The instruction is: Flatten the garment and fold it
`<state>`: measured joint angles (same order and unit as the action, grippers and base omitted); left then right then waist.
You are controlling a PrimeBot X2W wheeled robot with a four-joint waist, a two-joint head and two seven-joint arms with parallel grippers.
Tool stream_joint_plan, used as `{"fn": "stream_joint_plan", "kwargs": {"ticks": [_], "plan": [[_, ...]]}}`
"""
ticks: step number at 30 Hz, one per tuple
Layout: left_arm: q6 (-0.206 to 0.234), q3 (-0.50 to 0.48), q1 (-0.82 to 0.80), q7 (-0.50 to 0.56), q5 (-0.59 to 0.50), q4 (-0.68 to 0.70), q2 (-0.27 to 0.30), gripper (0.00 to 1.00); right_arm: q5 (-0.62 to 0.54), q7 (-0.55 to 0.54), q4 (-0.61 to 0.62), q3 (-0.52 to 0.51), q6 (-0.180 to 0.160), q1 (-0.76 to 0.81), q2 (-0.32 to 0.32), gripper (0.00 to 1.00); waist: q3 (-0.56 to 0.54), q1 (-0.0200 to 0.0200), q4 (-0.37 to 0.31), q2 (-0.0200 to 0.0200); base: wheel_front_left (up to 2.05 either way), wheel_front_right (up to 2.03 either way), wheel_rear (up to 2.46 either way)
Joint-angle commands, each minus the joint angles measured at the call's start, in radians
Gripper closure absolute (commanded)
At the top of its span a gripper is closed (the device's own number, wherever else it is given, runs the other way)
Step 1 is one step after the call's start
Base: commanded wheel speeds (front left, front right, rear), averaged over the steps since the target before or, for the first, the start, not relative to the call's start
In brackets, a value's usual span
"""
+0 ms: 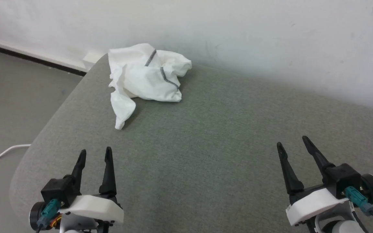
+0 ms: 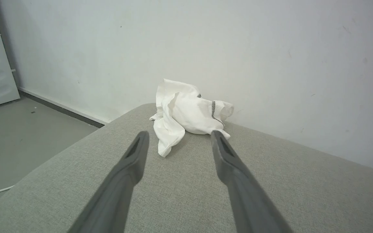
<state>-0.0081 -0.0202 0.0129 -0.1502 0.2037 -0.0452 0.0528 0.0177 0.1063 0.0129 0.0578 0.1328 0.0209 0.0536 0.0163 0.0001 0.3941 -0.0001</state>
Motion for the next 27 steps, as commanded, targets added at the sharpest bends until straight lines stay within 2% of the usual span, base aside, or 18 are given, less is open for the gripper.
{"fn": "stream_joint_plan", "kwargs": {"ticks": [1, 10, 15, 18, 22, 27], "plan": [[0.001, 0.003, -0.018, -0.009, 0.015, 0.000, -0.002, 0.00, -0.007, 0.005, 0.005, 0.002, -0.001, -0.007, -0.002, 0.00, 0.011, -0.0001, 0.015, 0.0000, -0.07, -0.07, -0.07], [0.002, -0.016, -0.134, -0.027, 0.033, 0.031, -0.002, 0.00, -0.037, -0.014, 0.037, 0.031, -0.001, -0.040, -0.002, 0.00, 0.085, -0.0001, 0.029, 0.0000, -0.01, -0.01, -0.01], [0.005, -0.042, -0.285, -0.038, 0.042, 0.071, -0.002, 0.00, -0.065, -0.040, 0.066, 0.063, -0.001, -0.085, 0.010, 0.00, 0.175, -0.0001, -0.001, 0.0000, 0.00, 0.00, 0.00], [-0.010, -0.069, -0.384, -0.044, 0.033, 0.071, -0.002, 0.00, -0.066, -0.052, 0.086, 0.074, -0.002, -0.115, 0.028, 0.00, 0.234, -0.0001, -0.027, 0.0000, 0.00, 0.00, 0.00], [-0.046, -0.108, -0.528, -0.052, 0.014, 0.008, 0.011, 0.00, -0.064, -0.059, 0.106, 0.077, -0.002, -0.143, 0.048, 0.00, 0.296, -0.0001, -0.055, 0.0000, 0.00, 0.00, 0.00], [-0.081, -0.106, -0.707, -0.050, 0.022, -0.182, 0.078, 0.00, -0.059, -0.052, 0.116, 0.082, -0.002, -0.169, 0.058, 0.00, 0.351, -0.0001, -0.085, 0.0000, 0.00, 0.00, 0.00]]}}
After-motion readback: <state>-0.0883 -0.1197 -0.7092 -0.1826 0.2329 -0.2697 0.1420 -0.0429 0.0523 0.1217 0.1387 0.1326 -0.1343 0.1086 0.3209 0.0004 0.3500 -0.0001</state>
